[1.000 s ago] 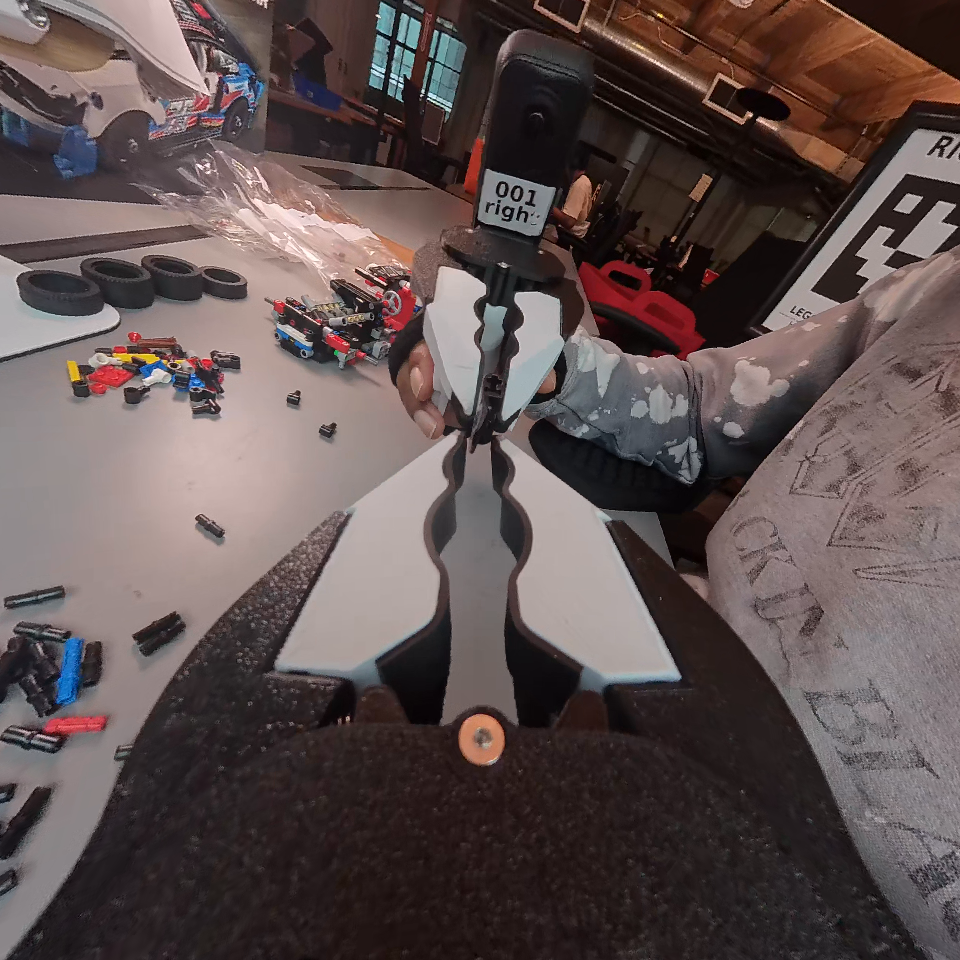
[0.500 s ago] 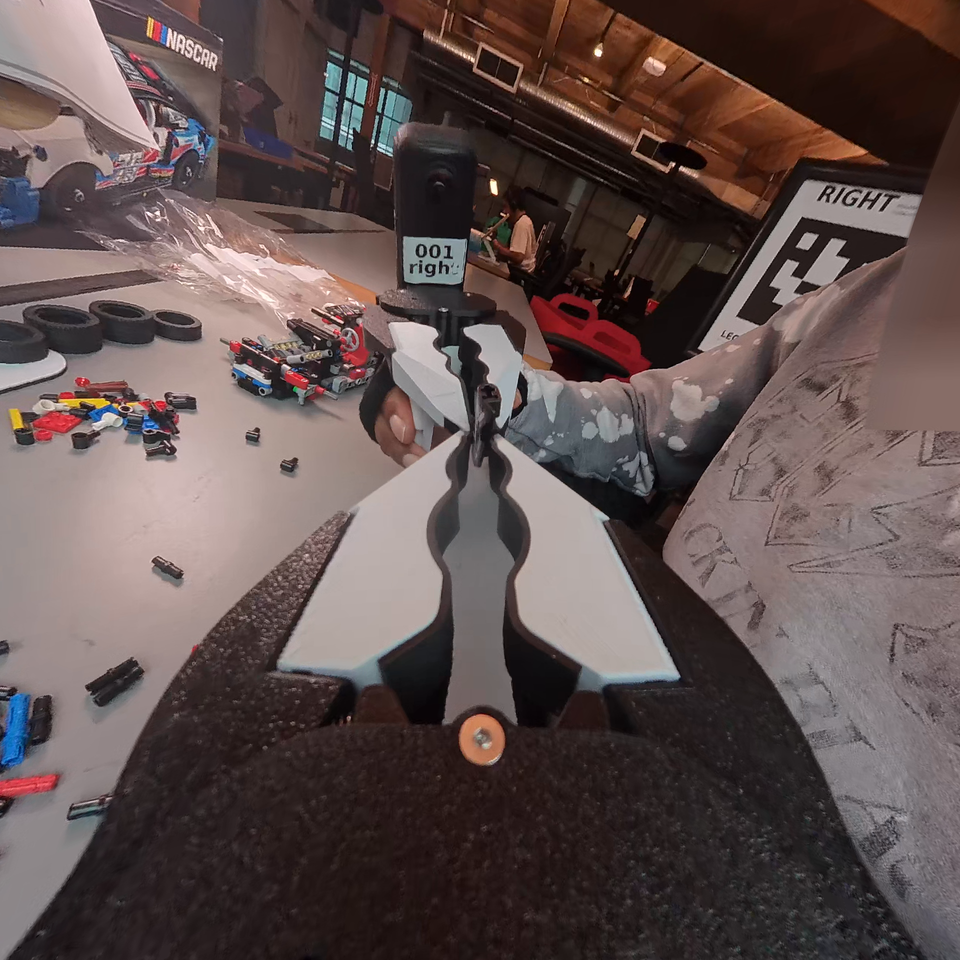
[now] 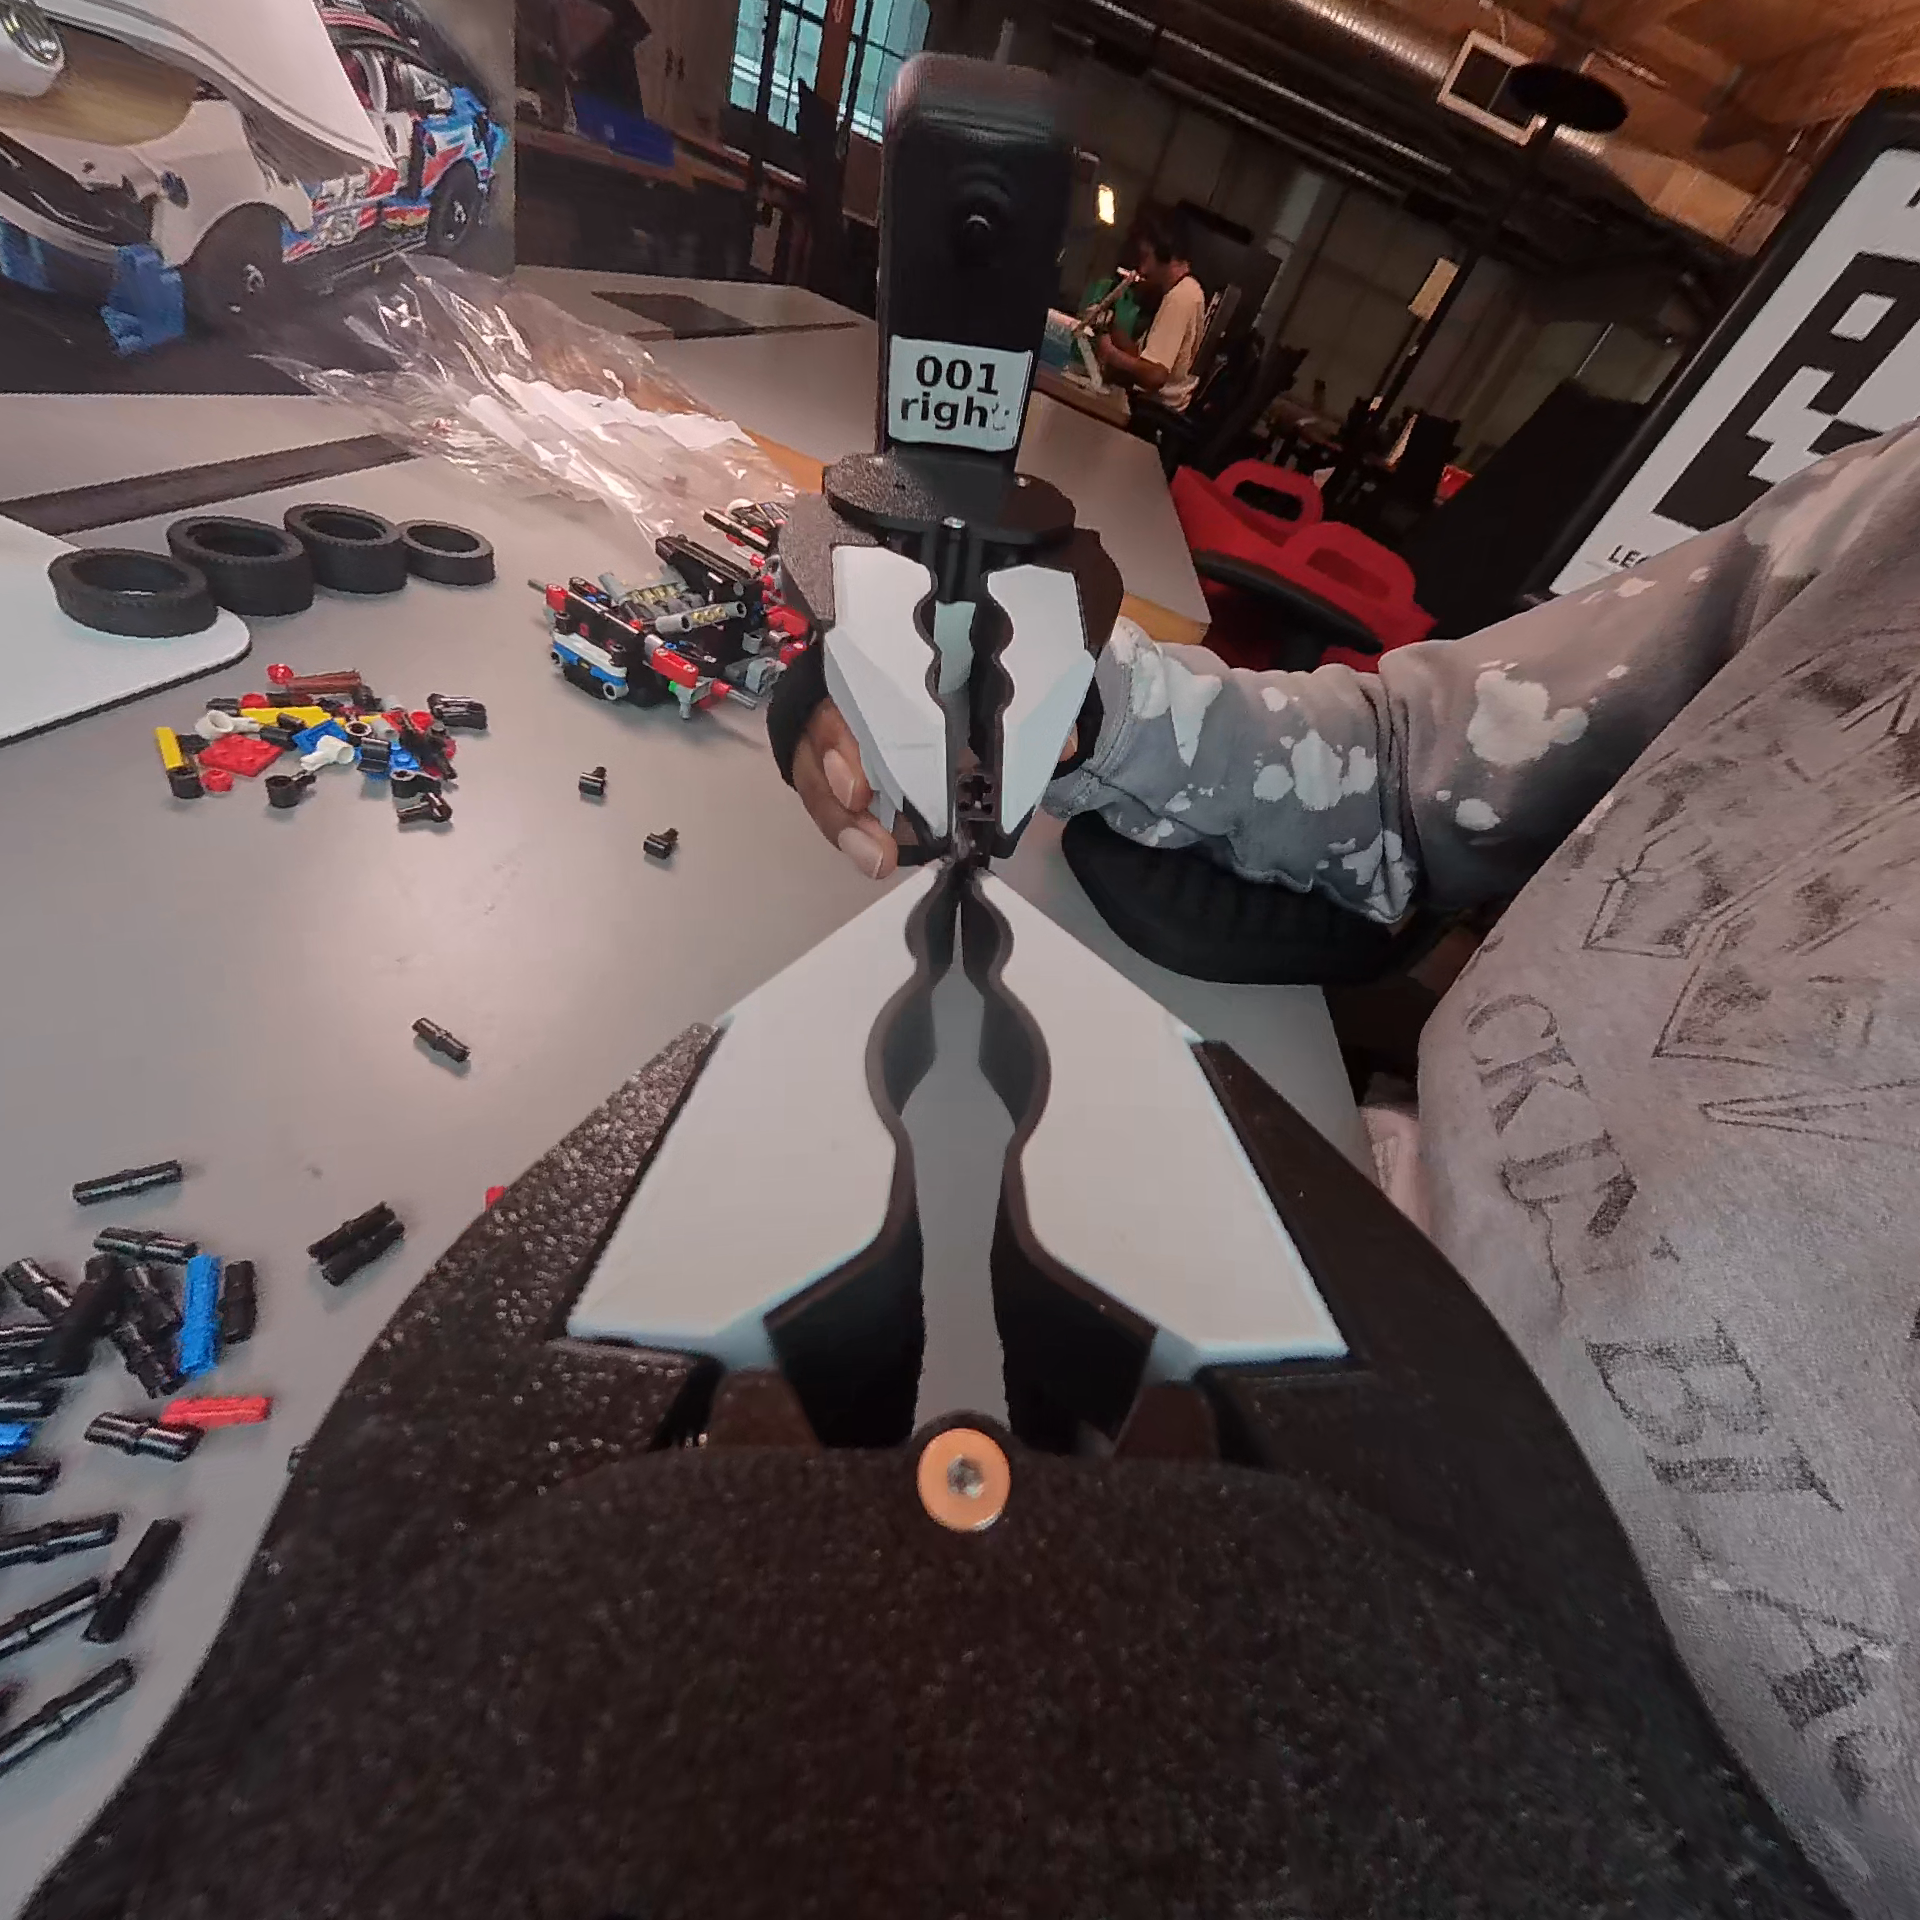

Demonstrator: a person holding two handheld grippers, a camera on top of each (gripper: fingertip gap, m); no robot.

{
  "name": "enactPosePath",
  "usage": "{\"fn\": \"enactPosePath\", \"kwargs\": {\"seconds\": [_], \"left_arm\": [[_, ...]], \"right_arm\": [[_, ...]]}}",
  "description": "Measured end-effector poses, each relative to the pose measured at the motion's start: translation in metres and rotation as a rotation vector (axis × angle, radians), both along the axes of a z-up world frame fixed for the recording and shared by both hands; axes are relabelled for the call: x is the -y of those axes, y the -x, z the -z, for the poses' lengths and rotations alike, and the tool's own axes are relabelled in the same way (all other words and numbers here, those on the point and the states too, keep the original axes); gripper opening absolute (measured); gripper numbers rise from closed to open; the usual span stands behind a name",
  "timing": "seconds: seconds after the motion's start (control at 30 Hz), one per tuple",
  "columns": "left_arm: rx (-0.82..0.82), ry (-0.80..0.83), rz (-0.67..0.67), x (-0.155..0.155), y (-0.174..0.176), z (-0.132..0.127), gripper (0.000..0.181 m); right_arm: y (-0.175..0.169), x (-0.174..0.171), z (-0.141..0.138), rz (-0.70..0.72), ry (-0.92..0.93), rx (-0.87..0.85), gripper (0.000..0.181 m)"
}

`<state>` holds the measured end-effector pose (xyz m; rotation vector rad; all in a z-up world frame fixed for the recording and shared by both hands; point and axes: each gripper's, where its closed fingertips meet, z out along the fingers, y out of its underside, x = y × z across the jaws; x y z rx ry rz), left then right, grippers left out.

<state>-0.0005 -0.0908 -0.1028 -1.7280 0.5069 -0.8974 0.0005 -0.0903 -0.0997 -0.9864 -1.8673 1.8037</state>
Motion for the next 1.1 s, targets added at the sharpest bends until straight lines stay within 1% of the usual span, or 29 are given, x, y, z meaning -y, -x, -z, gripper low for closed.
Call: {"fn": "enactPosePath", "kwargs": {"seconds": [0.07,0.13,0.17,0.2,0.23,0.27,0.33,0.4,0.43,0.5,0.6,0.63,0.67,0.7,0.8,0.83,0.93,1.1], "left_arm": [[-0.033,-0.002,0.006,0.0,-0.003,0.001,0.0],[-0.056,-0.008,0.011,0.001,-0.005,0.0,0.0],[-0.097,-0.008,-0.018,0.001,0.004,0.005,0.0],[-0.088,-0.017,-0.064,0.002,0.021,0.007,0.0],[-0.046,0.007,-0.115,0.001,0.037,0.005,0.0],[-0.045,0.011,-0.118,0.0,0.04,0.004,0.0],[-0.074,0.001,-0.083,-0.007,0.024,0.005,0.0],[-0.037,-0.011,-0.035,-0.012,0.008,0.0,0.0],[-0.005,-0.031,-0.038,-0.014,0.006,-0.005,0.0],[0.084,-0.032,-0.027,-0.014,0.002,-0.013,0.018],[0.165,-0.036,-0.022,-0.013,-0.005,-0.019,0.025],[0.169,-0.047,-0.025,-0.013,-0.006,-0.021,0.025],[0.177,-0.061,-0.023,-0.013,-0.007,-0.024,0.018],[0.18,-0.067,-0.015,-0.011,-0.007,-0.026,0.016],[0.157,-0.058,-0.003,-0.008,-0.006,-0.026,0.012],[0.159,-0.061,0.001,-0.006,-0.005,-0.028,0.003],[0.067,-0.041,-0.009,-0.005,-0.007,-0.017,0.005],[-0.04,-0.016,0.006,-0.003,-0.008,-0.009,0.004]], "right_arm": [[-0.004,-0.001,-0.001,-0.02,-0.01,0.003,0.006],[-0.01,-0.003,-0.008,-0.031,-0.012,-0.023,0.006],[-0.018,-0.019,-0.032,-0.008,0.086,-0.087,0.005],[-0.029,-0.046,-0.051,0.068,0.12,-0.15,0.006],[-0.035,-0.067,-0.055,0.153,0.066,-0.164,0.006],[-0.036,-0.075,-0.053,0.193,0.033,-0.159,0.006],[-0.027,-0.064,-0.042,0.165,0.038,-0.126,0.006],[-0.019,-0.048,-0.034,0.109,0.054,-0.092,0.006],[-0.016,-0.042,-0.032,0.095,0.061,-0.083,0.006],[-0.008,-0.031,-0.025,0.081,0.056,-0.066,0.006],[-0.001,-0.012,-0.019,0.047,0.049,-0.052,0.006],[0.001,-0.006,-0.017,0.037,0.042,-0.047,0.006],[0.003,-0.002,-0.017,0.035,0.038,-0.048,0.006],[0.004,-0.001,-0.019,0.036,0.052,-0.057,0.006],[0.001,0.001,-0.019,0.028,0.036,-0.067,0.006],[0.001,0.001,-0.019,0.028,0.05,-0.065,0.006],[0.0,0.001,-0.01,0.016,0.012,-0.043,0.006],[-0.002,0.002,-0.004,-0.019,-0.013,-0.023,0.006]]}}
